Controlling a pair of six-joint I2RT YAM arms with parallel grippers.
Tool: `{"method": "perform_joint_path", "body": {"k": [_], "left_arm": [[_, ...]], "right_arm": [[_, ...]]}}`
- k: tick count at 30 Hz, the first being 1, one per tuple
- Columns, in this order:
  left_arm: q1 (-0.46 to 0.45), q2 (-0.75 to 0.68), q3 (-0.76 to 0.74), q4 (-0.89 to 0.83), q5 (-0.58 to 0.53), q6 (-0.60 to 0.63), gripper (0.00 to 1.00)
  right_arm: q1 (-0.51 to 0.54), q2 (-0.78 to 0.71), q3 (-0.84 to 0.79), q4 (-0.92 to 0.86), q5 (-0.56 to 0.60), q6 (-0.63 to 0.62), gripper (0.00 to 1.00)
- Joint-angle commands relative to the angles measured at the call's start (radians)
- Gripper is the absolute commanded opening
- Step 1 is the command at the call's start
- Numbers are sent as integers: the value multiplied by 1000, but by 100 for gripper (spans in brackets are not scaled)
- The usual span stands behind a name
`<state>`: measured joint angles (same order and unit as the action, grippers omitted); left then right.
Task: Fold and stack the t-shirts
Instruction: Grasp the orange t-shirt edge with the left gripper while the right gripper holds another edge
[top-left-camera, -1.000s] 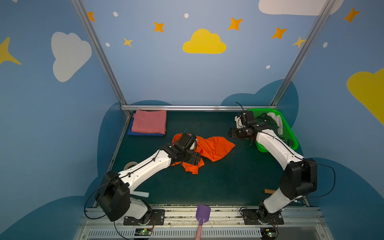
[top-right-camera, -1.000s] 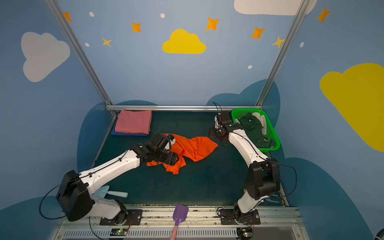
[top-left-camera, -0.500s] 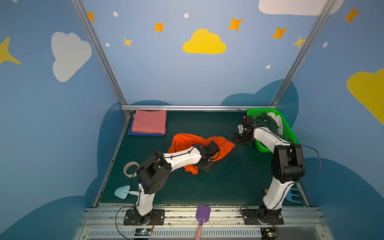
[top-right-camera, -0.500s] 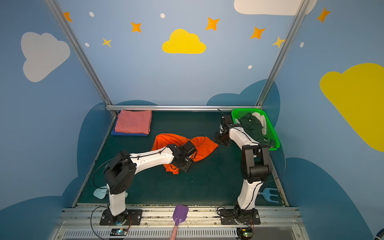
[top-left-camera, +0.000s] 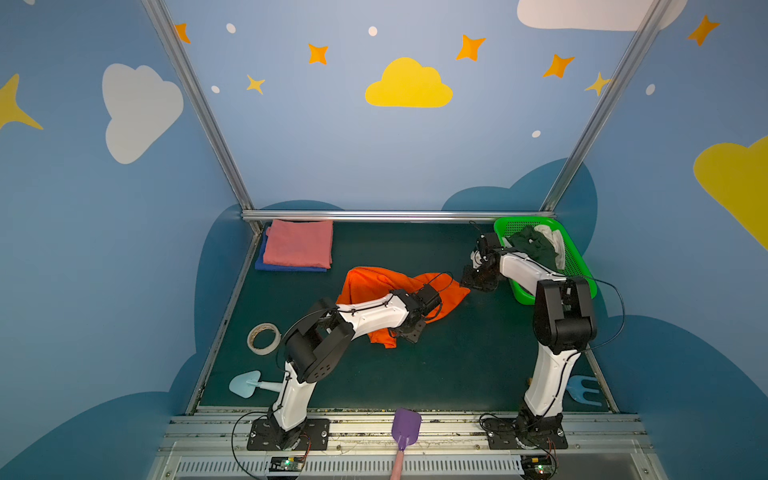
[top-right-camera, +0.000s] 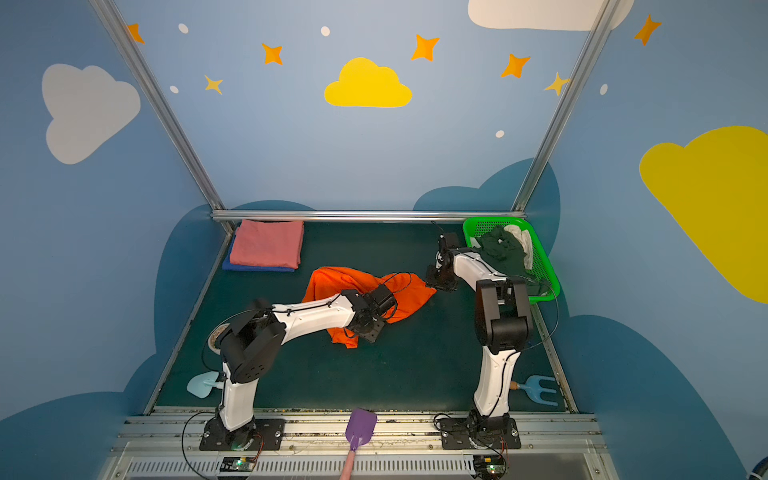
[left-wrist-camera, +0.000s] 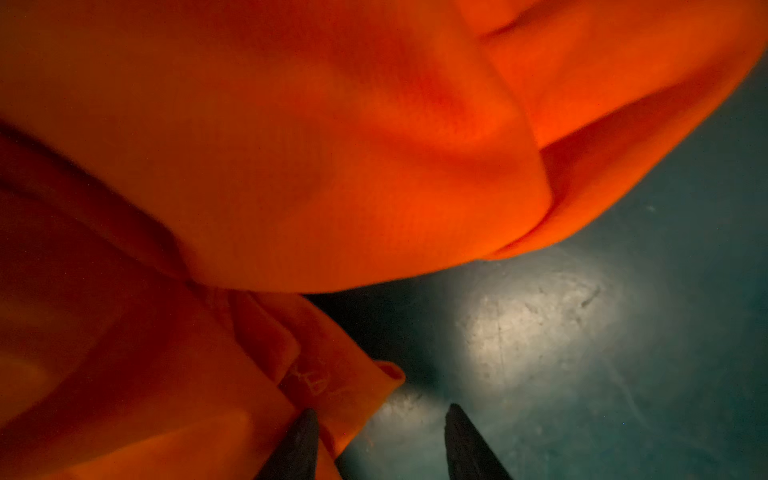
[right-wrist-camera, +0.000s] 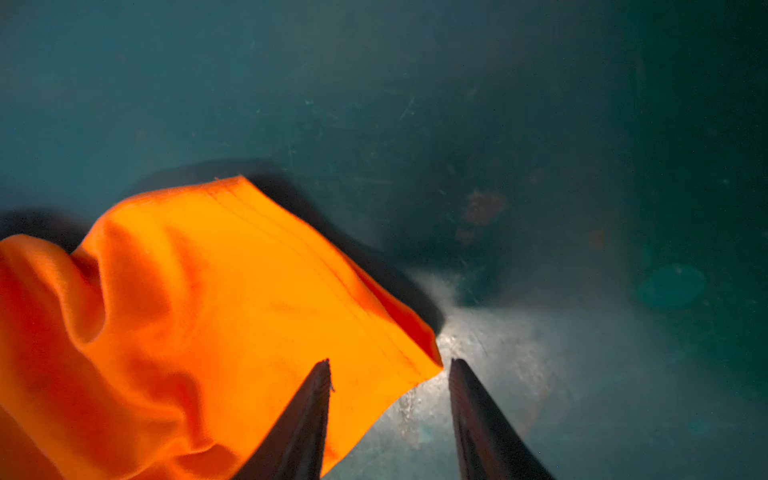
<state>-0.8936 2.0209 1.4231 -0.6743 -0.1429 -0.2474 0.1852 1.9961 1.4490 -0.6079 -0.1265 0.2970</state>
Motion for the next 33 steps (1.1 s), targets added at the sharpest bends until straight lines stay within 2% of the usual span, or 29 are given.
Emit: {"method": "perform_joint_path", "body": {"k": [1,12,17,23,25,29,33], "left_arm": [[-4,25,26,-1,-26,-4,45],[-5,84,72,-11,-95,-13,44],[-5,97,79,-19,-104,-15,34],[-5,82,92,-24,-102,-13,10],[-6,71,91,-25,-104,-13,5],[-8,43,89,-31,-101,-14,5],[-8,-2,81,-31,-102,-12,5]], "right_arm": [[-13,32,46,0,-20,7,48],[-16,65,56,-2,-58,20,45],[-15,65,39,-7,-51,35,45],[-15,67,25,-30,-26,35,48],[-14,59,9,-24,-18,36,49],[-12,49,-17,-15,-22,37,50],[-11,45,-37,-12,-35,42,46]]}}
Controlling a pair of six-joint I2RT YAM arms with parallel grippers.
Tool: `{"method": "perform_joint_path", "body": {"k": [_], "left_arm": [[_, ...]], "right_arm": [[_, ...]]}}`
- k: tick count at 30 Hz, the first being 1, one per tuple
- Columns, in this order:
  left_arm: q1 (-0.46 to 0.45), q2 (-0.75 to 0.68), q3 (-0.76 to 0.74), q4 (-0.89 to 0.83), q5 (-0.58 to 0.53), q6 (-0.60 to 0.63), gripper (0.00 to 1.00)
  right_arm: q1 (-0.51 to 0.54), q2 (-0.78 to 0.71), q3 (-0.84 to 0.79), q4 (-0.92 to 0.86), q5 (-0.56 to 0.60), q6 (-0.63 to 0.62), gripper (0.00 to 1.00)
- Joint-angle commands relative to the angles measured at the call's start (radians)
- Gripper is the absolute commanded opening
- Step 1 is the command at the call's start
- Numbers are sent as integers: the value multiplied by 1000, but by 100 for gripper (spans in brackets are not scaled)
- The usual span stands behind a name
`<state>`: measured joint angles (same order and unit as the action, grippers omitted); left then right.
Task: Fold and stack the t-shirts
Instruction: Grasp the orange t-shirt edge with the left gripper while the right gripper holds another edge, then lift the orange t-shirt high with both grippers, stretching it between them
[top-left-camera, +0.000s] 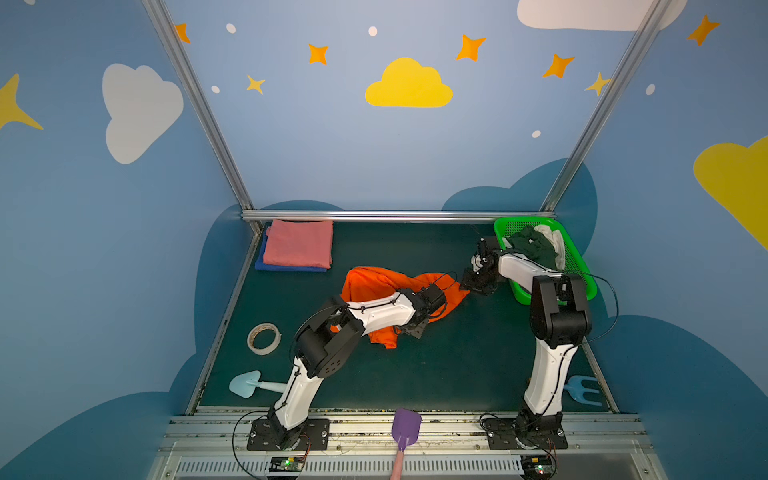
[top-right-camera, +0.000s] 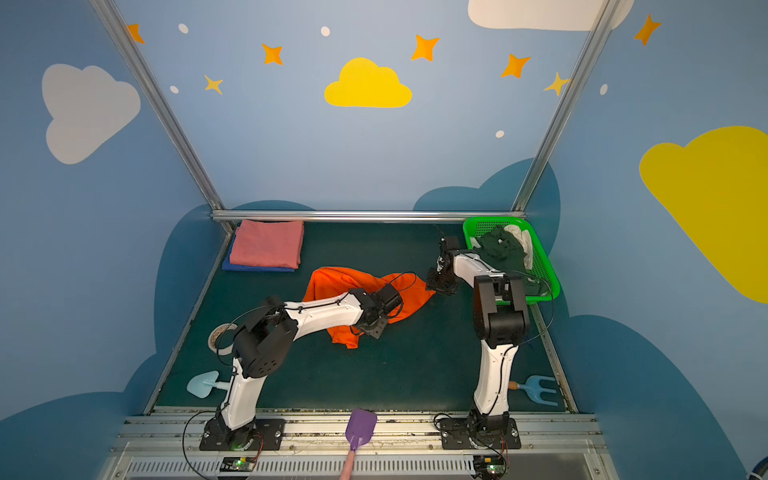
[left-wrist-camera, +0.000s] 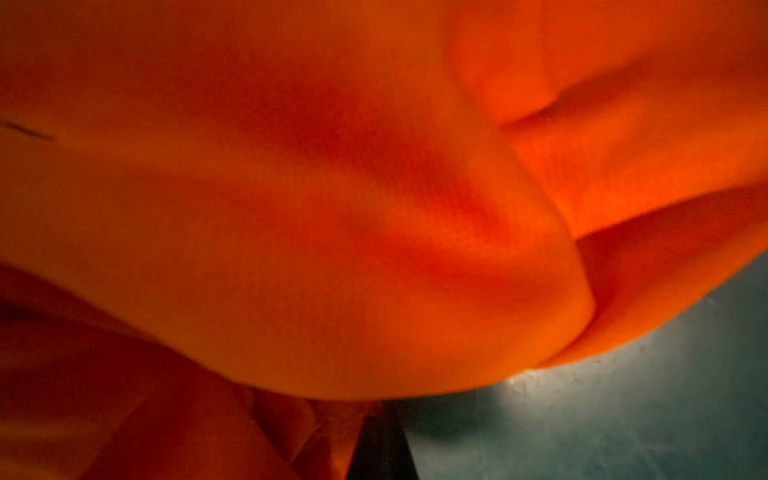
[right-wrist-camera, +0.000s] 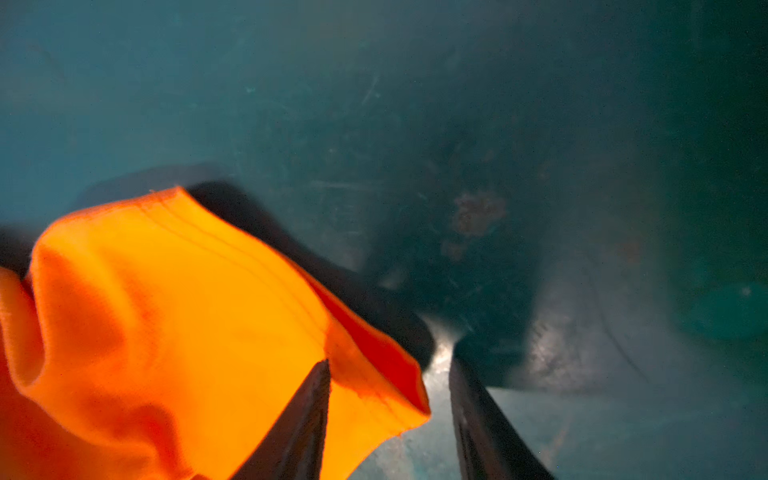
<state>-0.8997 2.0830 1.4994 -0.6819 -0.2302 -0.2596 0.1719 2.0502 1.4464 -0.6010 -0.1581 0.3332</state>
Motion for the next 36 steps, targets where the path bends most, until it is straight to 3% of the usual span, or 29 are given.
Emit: {"method": "perform_joint_path", "body": {"k": [1,5,12,17,23,36], "left_arm": [[-2,-77,1,-22,-17,0,5],[-2,-120,-11,-16,-24,-1,5],[-4,-186,-32,-13,-29,4,5],[-4,-276,-49,-39,-88,54,5],[29,-488,-83,-65,-186,152,5],[298,-963,-181,40,-214,256,5]], "right_arm": [[3,-10,-40,-19,-3,8,44],[3,-14,-50,-9,0,9,36],[2,9,-12,-18,-18,0,0],[1,-57,-7,-31,-23,-7,0],[-6,-272,-12,-56,38,-12,0],[-37,-659,36,-115,201,-42,0]]}}
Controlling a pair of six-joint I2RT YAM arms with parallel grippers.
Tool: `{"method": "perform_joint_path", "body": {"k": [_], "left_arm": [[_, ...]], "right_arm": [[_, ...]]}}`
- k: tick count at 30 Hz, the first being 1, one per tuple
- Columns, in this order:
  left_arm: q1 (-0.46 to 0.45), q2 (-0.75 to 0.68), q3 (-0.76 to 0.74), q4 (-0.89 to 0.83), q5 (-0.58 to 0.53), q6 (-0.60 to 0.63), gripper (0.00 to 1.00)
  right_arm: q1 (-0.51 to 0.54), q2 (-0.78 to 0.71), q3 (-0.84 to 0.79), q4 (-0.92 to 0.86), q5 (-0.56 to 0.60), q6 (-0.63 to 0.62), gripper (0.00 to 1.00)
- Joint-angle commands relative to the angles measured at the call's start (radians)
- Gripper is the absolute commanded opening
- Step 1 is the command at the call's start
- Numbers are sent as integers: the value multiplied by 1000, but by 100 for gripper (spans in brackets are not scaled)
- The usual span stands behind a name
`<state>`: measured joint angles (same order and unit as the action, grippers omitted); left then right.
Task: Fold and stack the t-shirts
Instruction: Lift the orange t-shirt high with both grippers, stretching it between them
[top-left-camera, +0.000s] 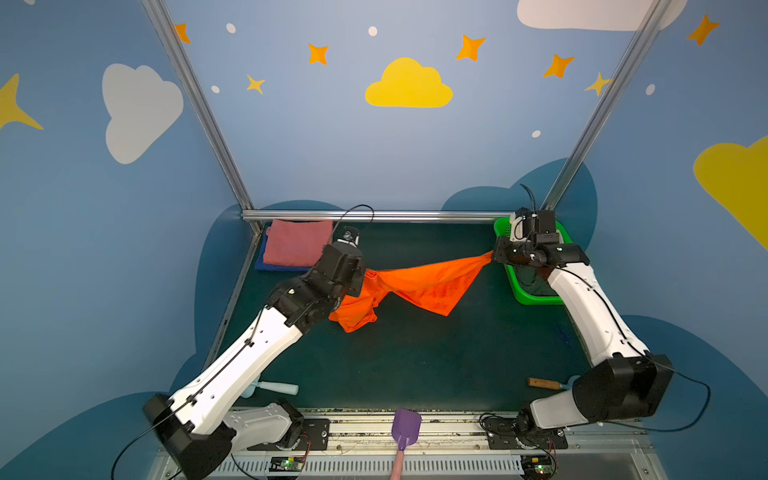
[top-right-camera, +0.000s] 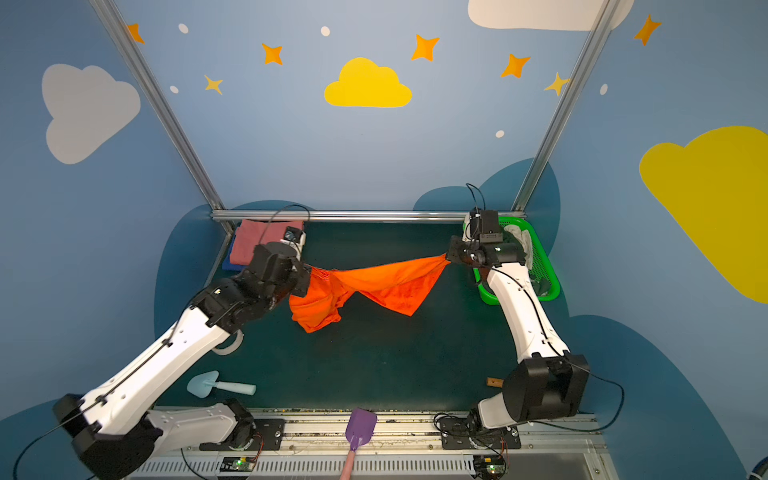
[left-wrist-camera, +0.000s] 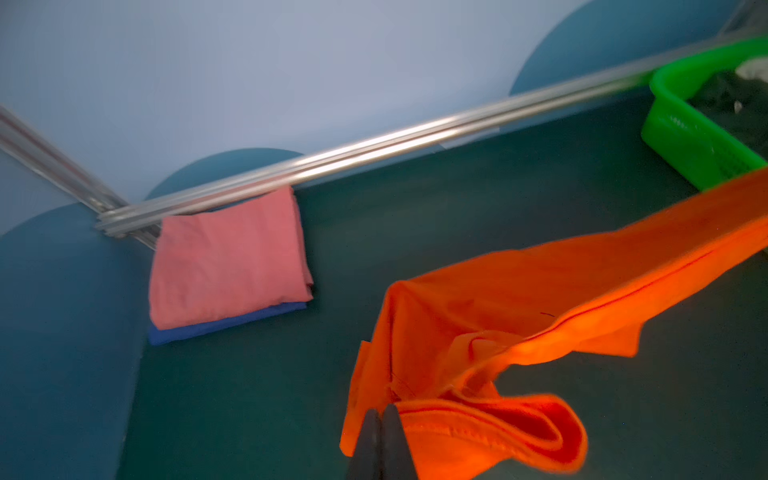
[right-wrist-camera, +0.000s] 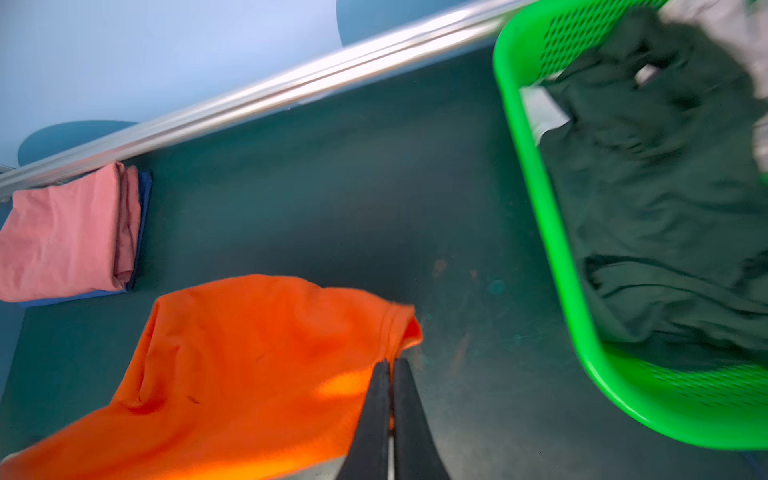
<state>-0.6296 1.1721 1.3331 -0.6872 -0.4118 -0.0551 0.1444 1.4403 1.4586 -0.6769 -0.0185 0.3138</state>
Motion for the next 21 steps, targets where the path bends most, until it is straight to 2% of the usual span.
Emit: {"method": "perform_joint_path", "body": {"k": [1,7,15,21], "left_arm": [[41,-76,-16,61,-41,67,5],[71,-198,-3,177,-88,153,5],[80,-346,8,303,52,212,5],[80,-382,16,298,29,250,5]], "right_arm": [[-12,-69,32,-45,69,-27,0],[-22,-179,101,-78,90,-53,0],[-22,-286,186,-103,90,-84,0],[-21,-331,196,-92,101,-97,0]]}}
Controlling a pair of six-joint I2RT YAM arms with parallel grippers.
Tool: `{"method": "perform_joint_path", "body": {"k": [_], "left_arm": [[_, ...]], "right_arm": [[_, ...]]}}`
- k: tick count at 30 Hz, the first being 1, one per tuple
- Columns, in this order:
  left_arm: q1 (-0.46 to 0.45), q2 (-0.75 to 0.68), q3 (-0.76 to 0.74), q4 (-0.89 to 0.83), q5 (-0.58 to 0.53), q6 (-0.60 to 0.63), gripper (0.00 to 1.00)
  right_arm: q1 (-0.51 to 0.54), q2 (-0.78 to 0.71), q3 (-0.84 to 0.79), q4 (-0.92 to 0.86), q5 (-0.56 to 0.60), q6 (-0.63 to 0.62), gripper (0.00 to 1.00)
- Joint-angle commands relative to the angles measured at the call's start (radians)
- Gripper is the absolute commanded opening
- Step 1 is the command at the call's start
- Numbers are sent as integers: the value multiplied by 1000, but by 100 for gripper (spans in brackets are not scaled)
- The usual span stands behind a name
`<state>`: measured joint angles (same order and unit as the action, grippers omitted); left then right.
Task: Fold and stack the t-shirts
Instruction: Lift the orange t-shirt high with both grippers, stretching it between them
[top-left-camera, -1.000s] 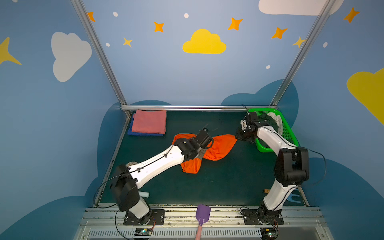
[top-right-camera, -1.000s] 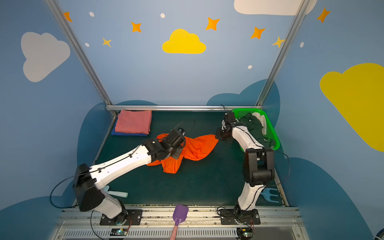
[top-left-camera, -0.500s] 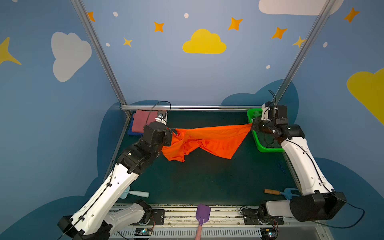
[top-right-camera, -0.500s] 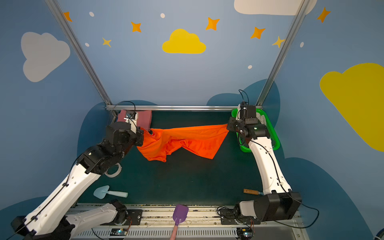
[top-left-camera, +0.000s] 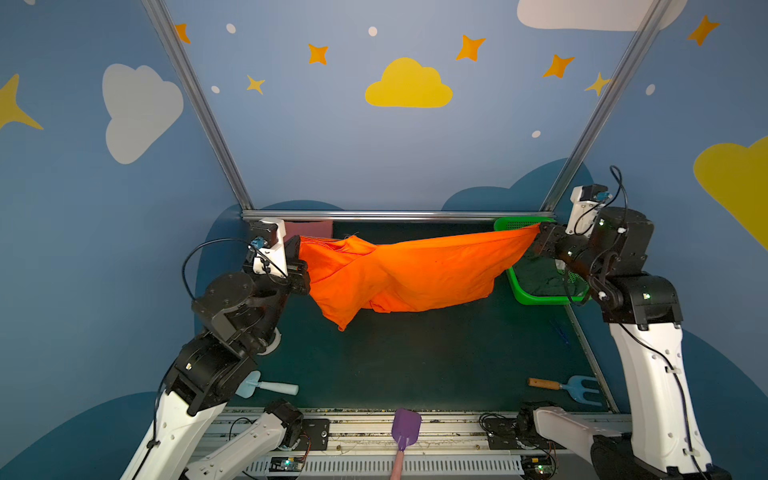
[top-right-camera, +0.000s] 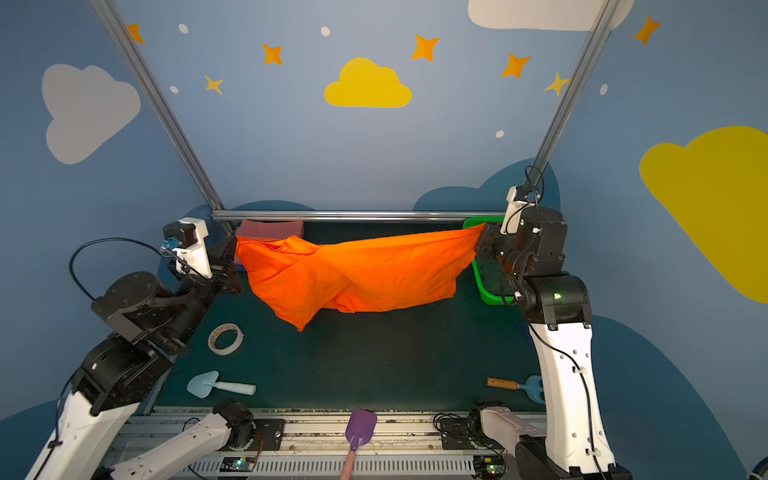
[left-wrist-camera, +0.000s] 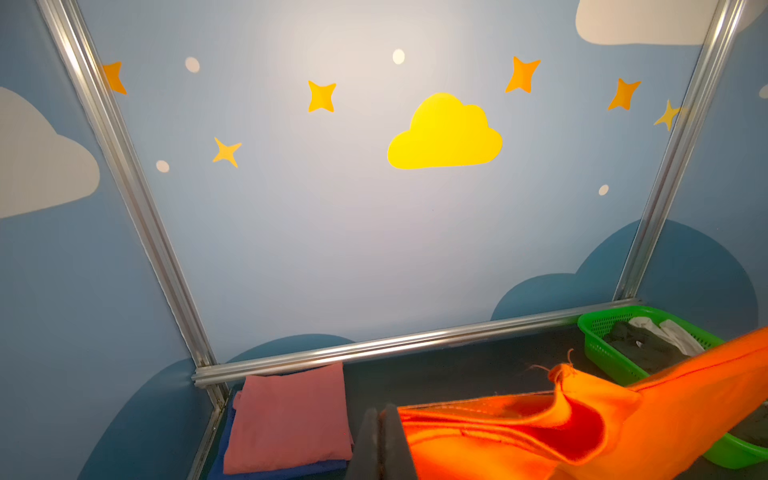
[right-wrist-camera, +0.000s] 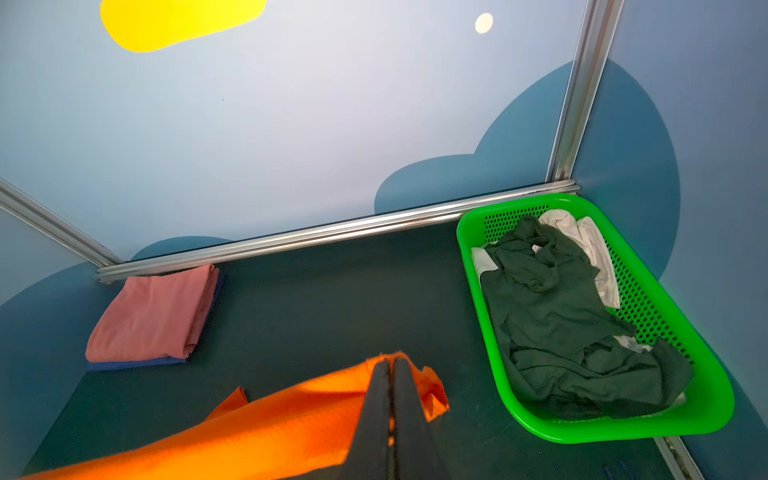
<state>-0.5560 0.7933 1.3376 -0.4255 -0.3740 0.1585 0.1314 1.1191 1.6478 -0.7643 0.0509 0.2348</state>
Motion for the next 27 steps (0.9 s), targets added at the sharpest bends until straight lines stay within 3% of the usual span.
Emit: {"method": "perform_joint_path", "body": {"k": [1,7,10,14,21,27], "left_arm": [[7,0,7,36,-6,38,5],[11,74,-24,98,-29,87,5],[53,189,18,184,-60,137,5],[146,369,181,225,18,104,5],[272,663,550,267,155,5,5],[298,753,797,265,298,-44,5]], "right_arm": [[-9,-10,5,-1,20,-15,0],[-9,48,-13,35,-48,0,0],[-9,134,27,64,-71,2,0],[-8,275,154,93,-125,2,0],[-18,563,568,38,-205,-1,0],[-20,595,731,114,-266,7,0]]}}
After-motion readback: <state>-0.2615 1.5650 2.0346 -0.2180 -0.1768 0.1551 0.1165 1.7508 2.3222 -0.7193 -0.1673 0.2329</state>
